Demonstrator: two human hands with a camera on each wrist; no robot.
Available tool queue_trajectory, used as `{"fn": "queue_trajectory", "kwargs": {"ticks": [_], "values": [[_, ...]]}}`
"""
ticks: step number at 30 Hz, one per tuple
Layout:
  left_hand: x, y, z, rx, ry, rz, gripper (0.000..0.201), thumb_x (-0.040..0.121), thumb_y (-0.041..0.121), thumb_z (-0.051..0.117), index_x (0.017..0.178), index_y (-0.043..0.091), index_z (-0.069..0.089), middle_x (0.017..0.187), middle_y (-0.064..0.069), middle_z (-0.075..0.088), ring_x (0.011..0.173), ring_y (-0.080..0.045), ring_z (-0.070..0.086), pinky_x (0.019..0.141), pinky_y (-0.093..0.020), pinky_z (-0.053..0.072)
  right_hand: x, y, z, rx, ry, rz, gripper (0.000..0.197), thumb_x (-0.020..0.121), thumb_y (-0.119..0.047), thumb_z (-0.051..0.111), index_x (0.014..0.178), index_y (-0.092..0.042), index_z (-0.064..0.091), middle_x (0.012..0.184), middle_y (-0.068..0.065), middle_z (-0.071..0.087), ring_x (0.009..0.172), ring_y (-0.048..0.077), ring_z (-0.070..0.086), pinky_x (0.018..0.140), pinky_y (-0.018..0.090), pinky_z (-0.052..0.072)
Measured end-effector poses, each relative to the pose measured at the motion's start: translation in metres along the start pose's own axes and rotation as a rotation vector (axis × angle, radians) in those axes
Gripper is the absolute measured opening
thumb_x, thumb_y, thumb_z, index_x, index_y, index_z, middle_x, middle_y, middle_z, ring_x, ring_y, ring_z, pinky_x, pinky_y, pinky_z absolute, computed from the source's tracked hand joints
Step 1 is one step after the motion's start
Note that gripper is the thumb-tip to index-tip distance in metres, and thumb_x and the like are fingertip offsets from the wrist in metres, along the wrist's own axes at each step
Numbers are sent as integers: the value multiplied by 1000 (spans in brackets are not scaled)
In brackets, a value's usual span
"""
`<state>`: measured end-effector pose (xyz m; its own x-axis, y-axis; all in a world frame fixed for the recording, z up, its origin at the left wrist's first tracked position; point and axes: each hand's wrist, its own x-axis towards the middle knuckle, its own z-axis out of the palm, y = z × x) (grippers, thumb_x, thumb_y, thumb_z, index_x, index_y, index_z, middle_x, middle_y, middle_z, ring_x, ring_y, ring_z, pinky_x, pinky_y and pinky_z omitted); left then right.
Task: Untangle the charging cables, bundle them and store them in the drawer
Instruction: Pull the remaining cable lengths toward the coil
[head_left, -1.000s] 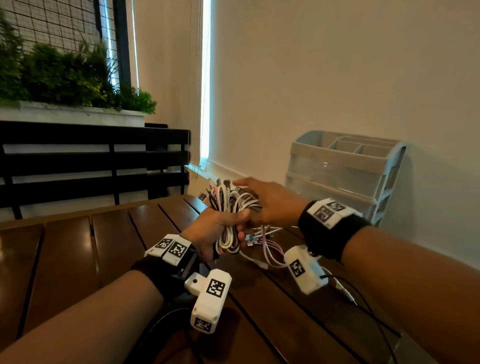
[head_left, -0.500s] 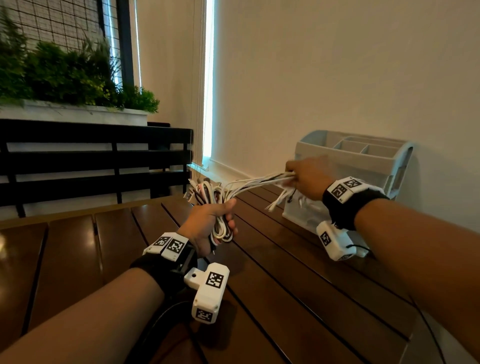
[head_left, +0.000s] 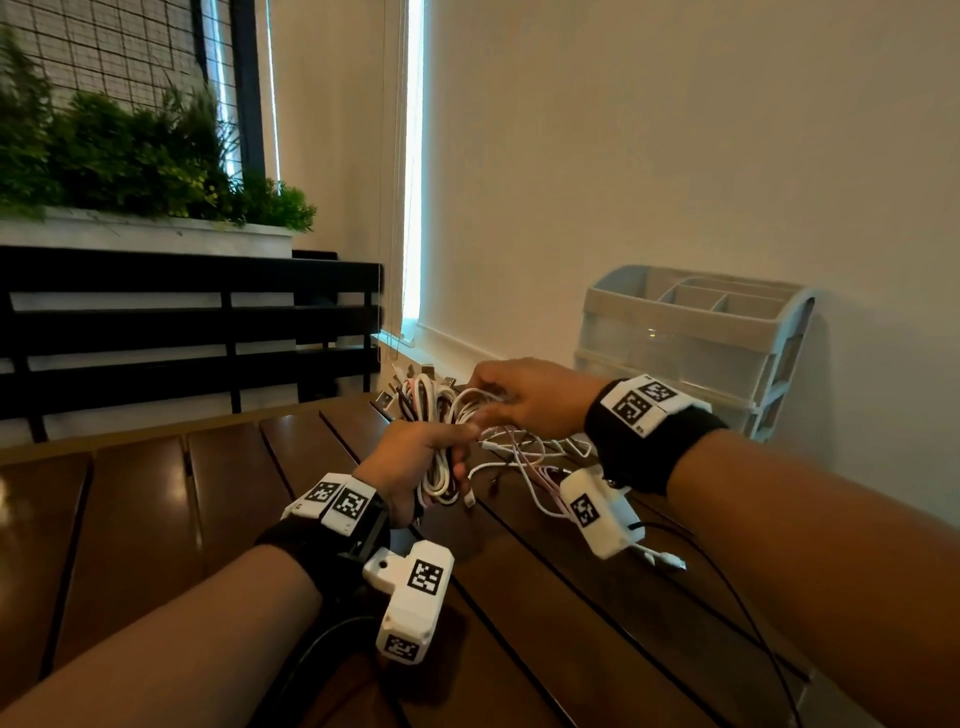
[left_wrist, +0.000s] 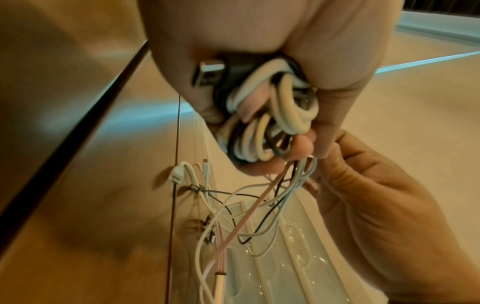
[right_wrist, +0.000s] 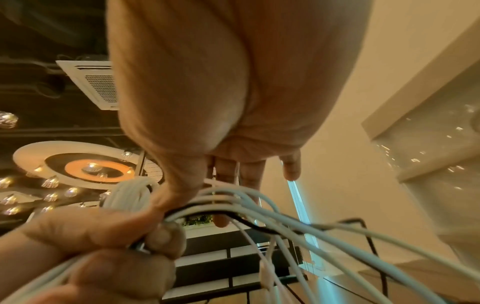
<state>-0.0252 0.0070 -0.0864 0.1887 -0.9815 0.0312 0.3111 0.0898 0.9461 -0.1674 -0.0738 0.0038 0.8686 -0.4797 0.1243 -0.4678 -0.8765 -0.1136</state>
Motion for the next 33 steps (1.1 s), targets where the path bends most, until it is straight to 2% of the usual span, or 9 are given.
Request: {"fn": "queue_trajectory", "kwargs": {"ticks": [2,6,10,11,16,21,26,29,33], "values": [[-1,0,0,-17,-4,1,14,82,5,60,68,5,57,53,-7,44,42,-19,43,49,-29,42,-3,1,3,-15,-34,-3,26,94,-43,53,112,-24,50,109,-4,61,93,10,55,86,34,42],[-1,0,3,-38,-18,-5,22,79,6,57,58,10,54,53,-8,43,41,-19,42,47,-28,40,-3,5,13,-388,-104,-16,56,92,-44,54,142,-29,34,142,-5,48,130,17,43,112,54,15],[-3,0,9,-59,-70,-24,29,84,9,56,55,14,54,51,-5,42,40,-17,40,47,-28,40,-6,11,13,-490,30,-59,5,97,-29,47,95,-31,43,100,-8,60,103,20,55,101,49,28],[-4,0,10,-57,-76,-27,29,84,9,56,55,13,54,51,-5,42,40,-18,40,46,-28,40,-6,11,12,-530,45,-56,10,97,-28,45,89,-31,41,96,-7,60,100,20,56,99,47,29],[-4,-1,9,-27,-46,-29,27,85,16,60,58,14,58,52,-5,43,41,-17,41,47,-28,40,1,7,15,-626,34,7,16,96,-37,46,97,-22,54,103,-1,63,101,22,55,96,47,32],[-5,3,8,-76,-65,-47,31,90,17,55,61,13,66,51,-3,42,40,-15,41,48,-26,38,4,0,25,-411,268,-163,38,88,-24,59,124,-17,47,112,1,61,97,21,59,94,39,38],[-6,3,8,-136,-120,-22,20,77,27,65,72,9,61,50,-4,45,38,-15,45,43,-25,44,4,4,29,-438,322,-287,6,82,-6,62,86,-11,60,72,8,66,61,31,61,61,30,41],[-7,5,7,-190,-168,-18,28,82,34,60,71,9,61,50,-2,46,38,-13,47,42,-23,45,7,6,26,-452,285,-217,12,93,-15,53,100,-13,63,84,7,69,71,29,63,61,28,32],[-8,7,4,-190,-175,-28,21,82,28,60,77,7,58,50,-2,46,38,-13,46,43,-24,44,6,4,24,-269,207,-168,16,95,-19,50,102,-19,65,90,2,70,80,23,63,68,31,45]]}}
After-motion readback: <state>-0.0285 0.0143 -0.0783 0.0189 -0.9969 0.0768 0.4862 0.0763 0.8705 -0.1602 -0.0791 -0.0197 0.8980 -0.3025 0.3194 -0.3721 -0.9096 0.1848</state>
